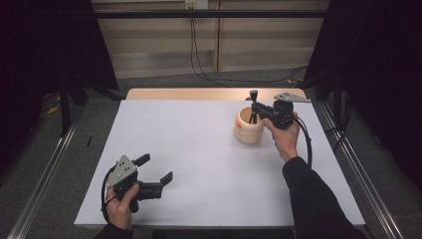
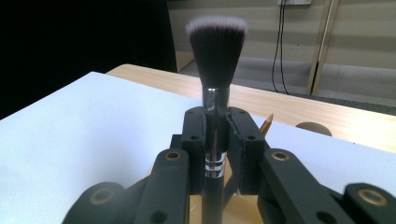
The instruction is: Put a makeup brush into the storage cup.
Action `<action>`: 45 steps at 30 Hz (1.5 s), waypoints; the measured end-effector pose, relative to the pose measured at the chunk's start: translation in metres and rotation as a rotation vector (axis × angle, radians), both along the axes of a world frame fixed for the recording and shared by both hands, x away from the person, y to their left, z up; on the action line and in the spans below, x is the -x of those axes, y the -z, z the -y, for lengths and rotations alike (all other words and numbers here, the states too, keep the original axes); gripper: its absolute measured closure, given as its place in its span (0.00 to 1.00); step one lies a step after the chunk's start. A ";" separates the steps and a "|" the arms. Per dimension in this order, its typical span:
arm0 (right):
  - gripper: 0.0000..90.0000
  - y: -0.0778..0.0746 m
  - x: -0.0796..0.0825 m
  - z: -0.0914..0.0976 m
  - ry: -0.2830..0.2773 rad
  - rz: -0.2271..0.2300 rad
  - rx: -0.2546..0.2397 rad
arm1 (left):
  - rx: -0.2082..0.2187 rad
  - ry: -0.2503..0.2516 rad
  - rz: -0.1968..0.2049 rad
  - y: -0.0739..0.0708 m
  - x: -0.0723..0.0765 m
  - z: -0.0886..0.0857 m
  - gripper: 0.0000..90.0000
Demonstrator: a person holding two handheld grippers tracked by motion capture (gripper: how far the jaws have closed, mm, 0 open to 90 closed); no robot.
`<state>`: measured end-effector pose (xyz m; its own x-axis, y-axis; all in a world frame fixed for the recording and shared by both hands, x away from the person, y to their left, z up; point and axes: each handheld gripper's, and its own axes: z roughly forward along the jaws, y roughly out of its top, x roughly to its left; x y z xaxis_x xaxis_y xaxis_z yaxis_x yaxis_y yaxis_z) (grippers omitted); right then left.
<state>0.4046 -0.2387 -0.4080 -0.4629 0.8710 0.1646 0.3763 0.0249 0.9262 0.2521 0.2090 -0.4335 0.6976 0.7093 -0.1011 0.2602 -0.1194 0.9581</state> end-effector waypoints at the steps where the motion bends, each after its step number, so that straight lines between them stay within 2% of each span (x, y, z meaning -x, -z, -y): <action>1: 0.87 0.001 0.000 0.000 0.000 -0.003 -0.004 | 0.000 -0.001 0.001 0.000 0.000 0.000 0.01; 6: 0.87 0.006 0.001 0.001 0.002 -0.027 -0.010 | -0.002 -0.005 -0.001 0.000 0.000 0.000 0.01; 12: 0.84 0.004 0.001 0.003 0.010 -0.026 -0.024 | -0.003 -0.005 -0.001 0.000 0.000 0.000 0.01; 14: 0.75 0.004 0.001 0.003 0.008 -0.022 -0.025 | -0.004 -0.001 0.000 0.000 0.000 0.000 0.01; 17: 0.71 0.004 0.001 0.004 0.003 -0.024 -0.029 | -0.002 0.000 0.000 0.000 0.000 0.000 0.01; 30: 0.20 -0.001 0.003 0.000 0.036 0.015 -0.006 | 0.005 -0.005 -0.004 0.000 -0.001 0.001 0.01; 34: 0.08 -0.001 0.005 0.000 0.037 0.013 -0.024 | 0.004 -0.006 -0.006 0.000 -0.001 0.002 0.01; 36: 0.01 -0.001 0.006 0.000 0.020 0.020 -0.025 | 0.006 -0.006 -0.007 0.000 -0.002 0.002 0.01; 40: 0.01 -0.002 0.009 -0.002 0.034 0.024 -0.013 | 0.004 0.004 -0.007 0.001 -0.003 0.001 0.01; 45: 0.00 -0.004 0.012 -0.002 0.042 0.024 -0.035 | 0.004 -0.008 -0.007 0.000 -0.001 0.002 0.01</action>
<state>0.3931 -0.2364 -0.4044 -0.4302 0.8836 0.1847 0.3538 -0.0232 0.9350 0.2533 0.2074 -0.4340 0.6910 0.7146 -0.1090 0.2683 -0.1135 0.9566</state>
